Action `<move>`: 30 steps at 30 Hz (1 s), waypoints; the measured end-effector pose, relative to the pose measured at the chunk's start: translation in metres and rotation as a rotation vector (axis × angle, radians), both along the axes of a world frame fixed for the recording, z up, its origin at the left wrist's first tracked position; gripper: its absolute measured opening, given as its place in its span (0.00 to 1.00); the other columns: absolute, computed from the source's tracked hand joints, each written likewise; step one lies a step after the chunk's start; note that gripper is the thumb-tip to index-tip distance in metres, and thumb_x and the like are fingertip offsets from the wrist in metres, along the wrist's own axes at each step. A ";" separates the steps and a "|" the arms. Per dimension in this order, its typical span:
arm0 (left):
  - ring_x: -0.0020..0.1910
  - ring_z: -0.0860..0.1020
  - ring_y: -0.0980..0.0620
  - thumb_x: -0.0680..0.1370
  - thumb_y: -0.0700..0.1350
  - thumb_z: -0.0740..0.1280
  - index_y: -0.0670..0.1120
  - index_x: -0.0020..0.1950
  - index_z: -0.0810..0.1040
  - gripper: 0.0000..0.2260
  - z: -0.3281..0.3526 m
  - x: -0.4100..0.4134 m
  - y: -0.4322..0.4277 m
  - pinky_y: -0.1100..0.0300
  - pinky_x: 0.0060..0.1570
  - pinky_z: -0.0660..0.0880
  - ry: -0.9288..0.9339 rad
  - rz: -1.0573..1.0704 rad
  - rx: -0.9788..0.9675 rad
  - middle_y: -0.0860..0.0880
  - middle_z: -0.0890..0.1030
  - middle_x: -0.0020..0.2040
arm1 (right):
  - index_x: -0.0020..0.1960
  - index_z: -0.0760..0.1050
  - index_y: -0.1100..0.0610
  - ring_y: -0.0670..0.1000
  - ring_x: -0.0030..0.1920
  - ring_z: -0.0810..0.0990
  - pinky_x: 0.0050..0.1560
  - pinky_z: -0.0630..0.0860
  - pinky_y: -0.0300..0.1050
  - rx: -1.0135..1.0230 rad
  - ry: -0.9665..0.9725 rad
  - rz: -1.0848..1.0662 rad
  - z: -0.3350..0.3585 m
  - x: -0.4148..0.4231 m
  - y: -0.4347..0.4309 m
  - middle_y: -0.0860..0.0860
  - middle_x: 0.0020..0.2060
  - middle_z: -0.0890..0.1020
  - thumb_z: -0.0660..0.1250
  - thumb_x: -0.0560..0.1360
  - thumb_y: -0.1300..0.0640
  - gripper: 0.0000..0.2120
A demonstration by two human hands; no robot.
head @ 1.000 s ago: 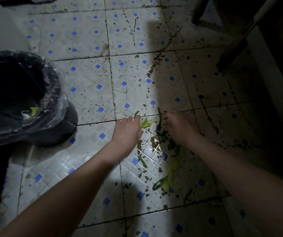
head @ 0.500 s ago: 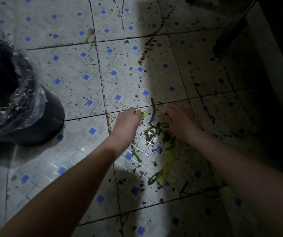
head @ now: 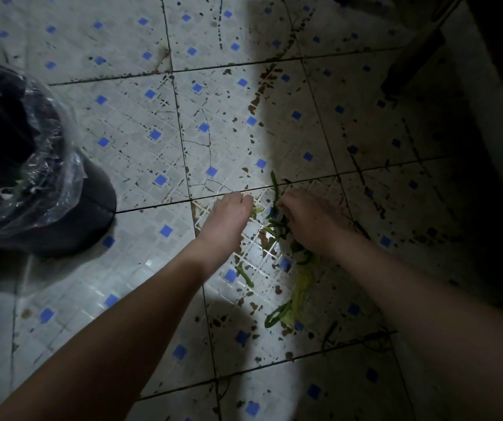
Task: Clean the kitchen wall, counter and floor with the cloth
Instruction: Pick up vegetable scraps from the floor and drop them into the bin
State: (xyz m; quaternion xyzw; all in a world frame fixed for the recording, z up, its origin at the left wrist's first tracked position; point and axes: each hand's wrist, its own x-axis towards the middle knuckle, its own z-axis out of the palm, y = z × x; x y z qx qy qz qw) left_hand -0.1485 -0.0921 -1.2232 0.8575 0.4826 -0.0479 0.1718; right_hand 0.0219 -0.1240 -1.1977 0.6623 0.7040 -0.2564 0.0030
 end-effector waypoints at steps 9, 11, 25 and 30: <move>0.50 0.72 0.45 0.77 0.31 0.60 0.42 0.57 0.71 0.11 0.005 -0.021 0.001 0.54 0.49 0.68 -0.109 0.071 0.084 0.43 0.75 0.52 | 0.74 0.57 0.54 0.54 0.76 0.52 0.73 0.51 0.61 -0.102 -0.170 0.274 -0.016 -0.007 0.000 0.51 0.77 0.52 0.64 0.74 0.64 0.31; 0.50 0.72 0.45 0.77 0.31 0.60 0.42 0.57 0.71 0.12 0.005 -0.025 0.000 0.54 0.49 0.68 -0.125 0.076 0.088 0.43 0.75 0.51 | 0.70 0.63 0.55 0.55 0.73 0.59 0.72 0.53 0.58 -0.035 -0.153 0.281 -0.016 -0.007 -0.001 0.54 0.74 0.60 0.65 0.72 0.66 0.28; 0.50 0.72 0.45 0.77 0.31 0.61 0.42 0.58 0.72 0.12 0.008 -0.037 -0.003 0.55 0.48 0.68 -0.108 0.093 0.081 0.43 0.75 0.51 | 0.56 0.72 0.59 0.56 0.50 0.76 0.48 0.71 0.45 0.118 -0.099 0.256 -0.017 -0.004 -0.012 0.55 0.48 0.77 0.59 0.78 0.65 0.09; 0.50 0.72 0.45 0.77 0.31 0.61 0.42 0.57 0.72 0.11 0.014 -0.041 -0.002 0.55 0.48 0.68 -0.109 0.098 0.078 0.43 0.75 0.51 | 0.51 0.72 0.59 0.56 0.46 0.76 0.40 0.68 0.42 0.052 -0.105 0.203 -0.018 -0.005 -0.010 0.54 0.42 0.74 0.57 0.79 0.63 0.06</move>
